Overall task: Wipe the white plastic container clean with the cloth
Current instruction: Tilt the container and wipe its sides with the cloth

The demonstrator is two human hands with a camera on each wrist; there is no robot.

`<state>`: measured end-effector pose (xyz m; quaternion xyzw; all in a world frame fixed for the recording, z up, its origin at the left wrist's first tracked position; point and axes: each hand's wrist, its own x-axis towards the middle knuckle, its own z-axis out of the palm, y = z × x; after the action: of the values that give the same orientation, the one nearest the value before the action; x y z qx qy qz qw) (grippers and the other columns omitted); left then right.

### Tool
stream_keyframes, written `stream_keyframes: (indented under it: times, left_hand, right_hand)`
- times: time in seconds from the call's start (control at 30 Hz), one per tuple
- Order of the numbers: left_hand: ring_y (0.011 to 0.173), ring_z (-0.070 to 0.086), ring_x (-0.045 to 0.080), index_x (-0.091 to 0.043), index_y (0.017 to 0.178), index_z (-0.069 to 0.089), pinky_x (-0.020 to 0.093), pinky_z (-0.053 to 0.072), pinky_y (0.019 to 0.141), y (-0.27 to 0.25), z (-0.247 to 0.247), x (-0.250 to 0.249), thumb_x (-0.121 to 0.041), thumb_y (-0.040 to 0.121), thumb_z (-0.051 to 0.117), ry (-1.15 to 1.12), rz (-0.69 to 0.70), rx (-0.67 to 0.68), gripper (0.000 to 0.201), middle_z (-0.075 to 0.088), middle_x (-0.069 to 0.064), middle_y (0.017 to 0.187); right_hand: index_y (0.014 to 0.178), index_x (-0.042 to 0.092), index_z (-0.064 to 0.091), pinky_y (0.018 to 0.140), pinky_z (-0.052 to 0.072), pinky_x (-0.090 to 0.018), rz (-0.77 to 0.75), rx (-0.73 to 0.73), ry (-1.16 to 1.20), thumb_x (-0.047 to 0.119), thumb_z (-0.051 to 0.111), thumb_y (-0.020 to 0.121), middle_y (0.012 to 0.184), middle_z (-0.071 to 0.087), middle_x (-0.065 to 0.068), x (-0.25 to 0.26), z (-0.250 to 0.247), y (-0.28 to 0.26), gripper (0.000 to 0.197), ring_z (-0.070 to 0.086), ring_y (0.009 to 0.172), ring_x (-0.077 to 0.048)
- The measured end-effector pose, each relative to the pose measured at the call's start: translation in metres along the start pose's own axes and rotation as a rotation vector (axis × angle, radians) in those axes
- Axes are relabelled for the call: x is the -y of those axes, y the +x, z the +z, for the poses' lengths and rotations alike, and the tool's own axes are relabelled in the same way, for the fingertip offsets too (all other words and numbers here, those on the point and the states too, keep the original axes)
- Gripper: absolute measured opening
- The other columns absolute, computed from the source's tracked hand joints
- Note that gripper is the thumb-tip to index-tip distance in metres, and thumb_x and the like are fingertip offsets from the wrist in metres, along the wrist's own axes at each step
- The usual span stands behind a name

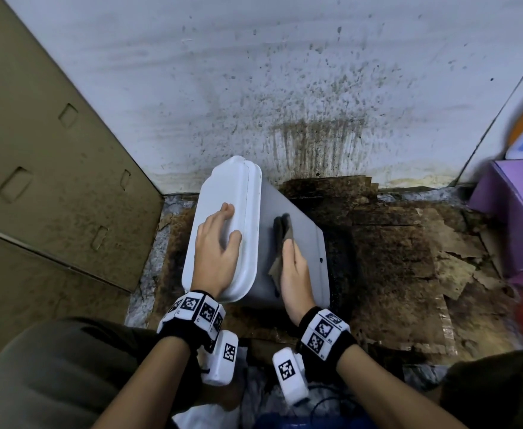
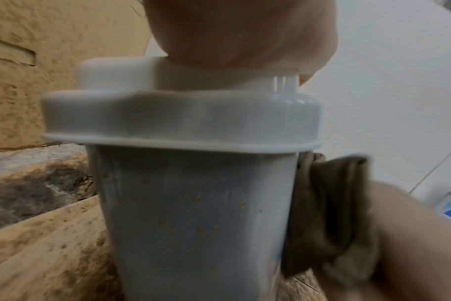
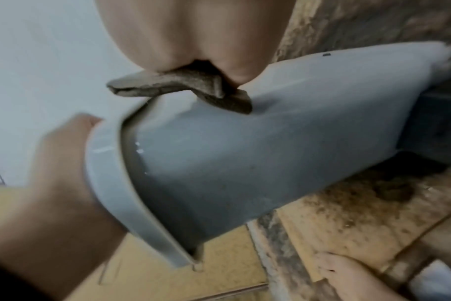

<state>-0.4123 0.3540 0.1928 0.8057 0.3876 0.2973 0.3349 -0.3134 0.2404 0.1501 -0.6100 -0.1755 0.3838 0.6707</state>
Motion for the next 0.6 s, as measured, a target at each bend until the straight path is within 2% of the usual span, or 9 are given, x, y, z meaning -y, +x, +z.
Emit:
stream_keyframes:
  times: [0.03, 0.1, 0.2, 0.3, 0.43, 0.6]
  left_hand:
    - [0.140, 0.037, 0.007, -0.021, 0.144, 0.052, 0.012, 0.022, 0.112, 0.000, 0.001, -0.001, -0.027, 0.094, 0.046, -0.007, -0.005, 0.000, 0.050, 0.049, -0.011, 0.150]
    - [0.139, 0.039, 0.007, -0.022, 0.141, 0.054, 0.017, 0.024, 0.114, 0.001, 0.004, -0.005, -0.025, 0.097, 0.041, -0.030, -0.016, -0.007, 0.047, 0.049, -0.010, 0.150]
    - [0.138, 0.038, 0.002, -0.024, 0.140, 0.055, 0.021, 0.025, 0.117, 0.001, 0.007, -0.010, -0.023, 0.098, 0.034, -0.060, -0.024, 0.004, 0.047, 0.048, -0.010, 0.151]
    - [0.139, 0.036, 0.003, -0.024, 0.141, 0.054, 0.027, 0.025, 0.119, 0.001, 0.009, -0.011, -0.021, 0.096, 0.033, -0.055, -0.020, 0.018, 0.049, 0.046, -0.008, 0.153]
    - [0.135, 0.034, -0.002, -0.021, 0.143, 0.053, 0.028, 0.025, 0.119, 0.000, 0.012, -0.014, -0.020, 0.096, 0.034, -0.040, -0.008, 0.018, 0.050, 0.046, -0.005, 0.154]
    - [0.138, 0.037, 0.008, -0.019, 0.142, 0.054, 0.034, 0.026, 0.119, 0.001, 0.015, -0.015, -0.019, 0.096, 0.036, -0.016, 0.006, 0.021, 0.049, 0.046, -0.004, 0.154]
  right_hand:
    - [0.139, 0.030, 0.055, 0.120, 0.034, -0.037, 0.008, 0.007, 0.018, 0.046, 0.033, 0.107, 0.138, 0.060, 0.014, 0.004, 0.002, 0.001, 0.042, 0.050, 0.131, 0.001]
    - [0.145, 0.028, 0.049, 0.121, 0.032, -0.038, -0.041, 0.063, -0.005, 0.048, 0.030, 0.107, 0.145, 0.055, 0.012, 0.012, 0.009, 0.000, 0.048, 0.046, 0.137, -0.002]
    - [0.159, 0.033, 0.021, 0.127, 0.015, -0.037, -0.175, 0.133, -0.128, 0.043, 0.027, 0.108, 0.163, 0.025, 0.017, 0.014, 0.020, -0.002, 0.052, 0.019, 0.150, 0.003]
    - [0.159, 0.037, 0.006, 0.128, 0.007, -0.039, -0.236, 0.158, -0.219, 0.038, 0.025, 0.109, 0.166, 0.006, 0.022, 0.011, 0.022, -0.001, 0.054, 0.003, 0.152, 0.003]
    - [0.160, 0.031, 0.001, 0.128, 0.006, -0.037, -0.171, 0.170, -0.260, 0.039, 0.024, 0.109, 0.167, 0.001, 0.017, 0.018, 0.022, 0.008, 0.057, 0.001, 0.152, 0.003]
    - [0.160, 0.020, -0.006, 0.127, 0.006, -0.036, -0.149, 0.230, -0.332, 0.036, 0.025, 0.109, 0.169, -0.005, 0.005, 0.039, 0.018, 0.038, 0.061, 0.000, 0.155, -0.008]
